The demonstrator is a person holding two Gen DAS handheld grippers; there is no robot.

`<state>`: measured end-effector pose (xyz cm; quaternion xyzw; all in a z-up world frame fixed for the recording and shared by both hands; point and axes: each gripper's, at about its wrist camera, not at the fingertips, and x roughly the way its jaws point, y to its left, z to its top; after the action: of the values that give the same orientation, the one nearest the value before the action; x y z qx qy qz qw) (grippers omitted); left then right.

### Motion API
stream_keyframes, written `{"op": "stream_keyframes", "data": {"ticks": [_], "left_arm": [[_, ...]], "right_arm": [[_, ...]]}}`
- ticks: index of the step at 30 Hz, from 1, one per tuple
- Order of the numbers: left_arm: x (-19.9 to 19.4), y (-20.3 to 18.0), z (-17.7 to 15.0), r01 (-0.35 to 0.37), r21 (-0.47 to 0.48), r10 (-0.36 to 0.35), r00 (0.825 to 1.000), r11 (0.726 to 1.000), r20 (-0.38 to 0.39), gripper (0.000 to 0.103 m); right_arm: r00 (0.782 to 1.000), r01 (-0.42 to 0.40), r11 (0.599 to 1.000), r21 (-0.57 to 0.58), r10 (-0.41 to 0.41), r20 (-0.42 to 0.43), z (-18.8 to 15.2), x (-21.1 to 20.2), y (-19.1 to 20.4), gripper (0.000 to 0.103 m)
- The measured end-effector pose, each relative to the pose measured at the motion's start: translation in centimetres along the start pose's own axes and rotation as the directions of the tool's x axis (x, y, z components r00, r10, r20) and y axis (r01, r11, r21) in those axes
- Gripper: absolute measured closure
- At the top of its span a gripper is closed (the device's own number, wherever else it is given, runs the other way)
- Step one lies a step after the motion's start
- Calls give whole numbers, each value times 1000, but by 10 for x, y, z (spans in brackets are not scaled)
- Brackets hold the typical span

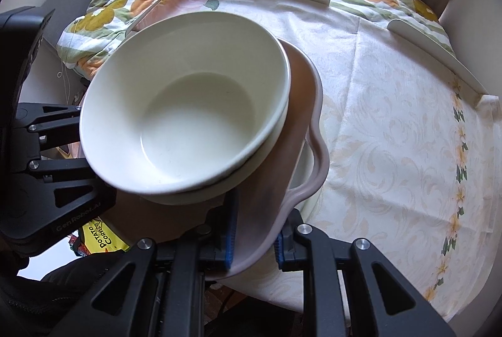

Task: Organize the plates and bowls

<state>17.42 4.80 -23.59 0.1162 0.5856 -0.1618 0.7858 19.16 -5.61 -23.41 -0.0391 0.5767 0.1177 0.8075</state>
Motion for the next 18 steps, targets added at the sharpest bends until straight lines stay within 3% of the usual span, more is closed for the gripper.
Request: {"op": "stream_keyframes", "data": {"ticks": [6, 9, 10, 11, 12, 13, 14, 15, 18], "left_arm": [[-6, 1, 5, -14, 52, 17, 999, 999, -52, 84], [-14, 0, 5, 4, 76, 1, 998, 997, -67, 75], [-16, -2, 5, 0, 89, 6, 997, 996, -71, 69], [-19, -5, 4, -12, 106, 20, 997, 994, -73, 55], [-23, -7, 3, -18, 117, 26, 997, 993, -68, 46], [-27, -9, 2, -12, 119, 19, 998, 993, -55, 28], [-32, -9, 1, -3, 114, 8, 999, 994, -45, 20], [-36, -8, 0, 11, 105, -7, 999, 994, -39, 20], [-42, -7, -3, 18, 94, -14, 999, 995, -39, 20]], "right_arm": [[999, -2, 1000, 14, 2, -36, 5, -3, -3, 85], [998, 0, 1000, 20, 1, -58, 6, -8, -4, 85], [998, -7, 1000, 18, 8, -61, 6, -9, -4, 84], [998, -11, 1000, 24, 12, -62, 6, -12, -5, 81], [998, -19, 999, 32, 21, -61, 6, -15, -6, 74], [998, -25, 999, 40, 27, -60, 5, -18, -6, 71], [998, -28, 999, 46, 30, -60, 4, -21, -7, 62], [998, -30, 998, 50, 33, -58, 3, -24, -7, 55], [998, -23, 997, 78, 27, -51, -3, -32, -10, 55]]}}
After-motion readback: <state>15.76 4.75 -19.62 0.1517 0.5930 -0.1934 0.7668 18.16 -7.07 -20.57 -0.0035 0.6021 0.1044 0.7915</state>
